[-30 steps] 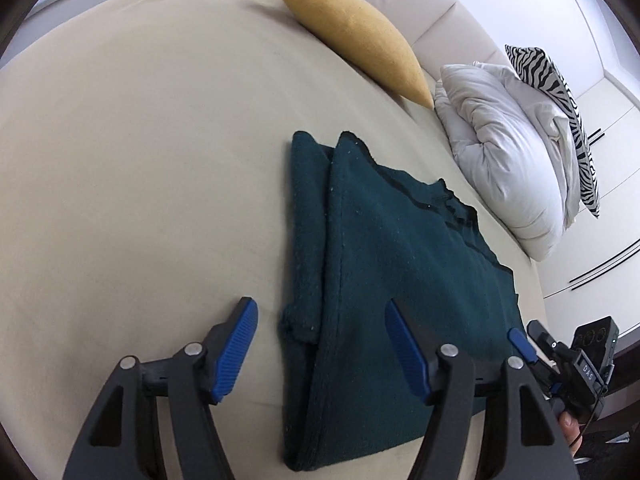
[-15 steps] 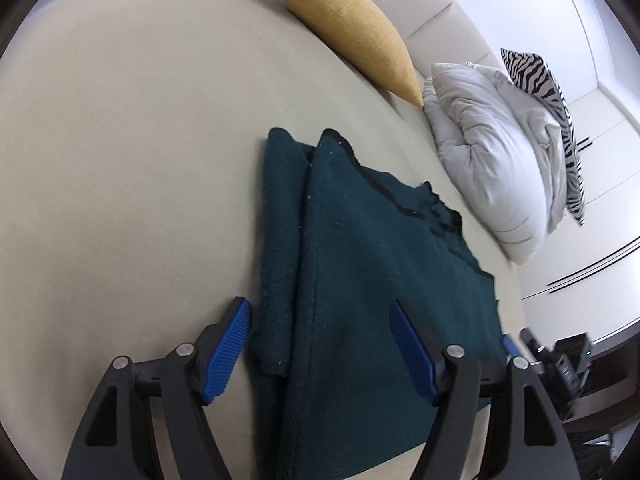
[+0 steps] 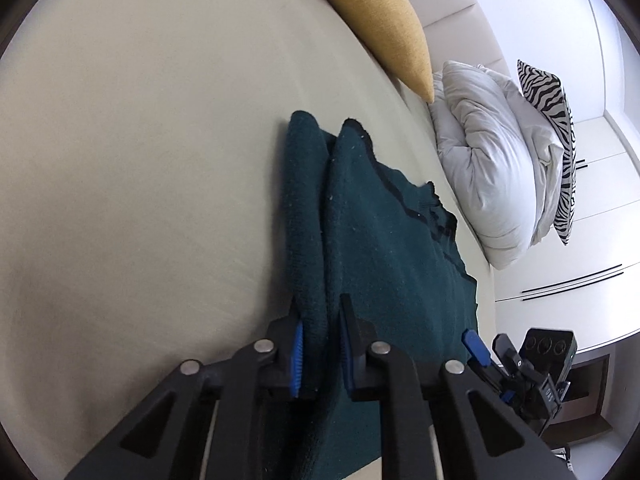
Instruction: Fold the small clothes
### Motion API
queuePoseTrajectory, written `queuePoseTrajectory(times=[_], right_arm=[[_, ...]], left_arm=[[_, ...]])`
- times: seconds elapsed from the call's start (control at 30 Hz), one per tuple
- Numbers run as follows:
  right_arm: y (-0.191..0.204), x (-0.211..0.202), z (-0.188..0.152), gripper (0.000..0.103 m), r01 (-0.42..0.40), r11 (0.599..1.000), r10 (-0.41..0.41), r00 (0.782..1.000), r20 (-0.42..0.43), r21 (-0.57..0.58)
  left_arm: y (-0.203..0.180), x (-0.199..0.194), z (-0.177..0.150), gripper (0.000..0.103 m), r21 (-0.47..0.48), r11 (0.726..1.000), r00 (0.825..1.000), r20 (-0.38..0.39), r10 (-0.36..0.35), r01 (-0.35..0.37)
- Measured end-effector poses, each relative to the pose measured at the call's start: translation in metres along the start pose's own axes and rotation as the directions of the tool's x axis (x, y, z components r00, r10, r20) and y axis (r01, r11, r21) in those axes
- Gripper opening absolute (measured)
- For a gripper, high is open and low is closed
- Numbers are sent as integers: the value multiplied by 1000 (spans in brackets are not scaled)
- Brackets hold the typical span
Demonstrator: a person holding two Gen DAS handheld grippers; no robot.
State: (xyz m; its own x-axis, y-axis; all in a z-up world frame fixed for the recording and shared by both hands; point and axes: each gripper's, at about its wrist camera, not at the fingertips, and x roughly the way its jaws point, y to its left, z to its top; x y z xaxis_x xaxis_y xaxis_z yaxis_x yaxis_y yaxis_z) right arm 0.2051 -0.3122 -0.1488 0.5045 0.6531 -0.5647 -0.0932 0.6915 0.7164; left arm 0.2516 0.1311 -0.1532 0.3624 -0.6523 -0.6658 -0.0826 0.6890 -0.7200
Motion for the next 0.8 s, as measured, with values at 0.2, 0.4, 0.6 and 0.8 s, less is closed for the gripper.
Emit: queuePoseTrajectory(times=[0.2, 0.4, 0.6, 0.8], right_arm=[[24, 53, 9, 45, -14, 999, 10, 996, -88, -35], [11, 97, 5, 44, 24, 1000, -24, 991, -134, -6], [-11, 78, 12, 44, -77, 989, 92, 989, -118, 125], [-56, 27, 27, 46, -191, 942, 194, 981, 17, 276]], left_arm=[[-9, -4, 1, 13, 54, 998, 1000, 13, 14, -15], [-26, -6, 0, 12, 125, 990, 998, 26, 56, -59], [-67, -10, -2, 11, 189, 982, 1000, 8, 26, -27], [-151, 12, -13, 11, 323, 946, 999, -23, 30, -20]])
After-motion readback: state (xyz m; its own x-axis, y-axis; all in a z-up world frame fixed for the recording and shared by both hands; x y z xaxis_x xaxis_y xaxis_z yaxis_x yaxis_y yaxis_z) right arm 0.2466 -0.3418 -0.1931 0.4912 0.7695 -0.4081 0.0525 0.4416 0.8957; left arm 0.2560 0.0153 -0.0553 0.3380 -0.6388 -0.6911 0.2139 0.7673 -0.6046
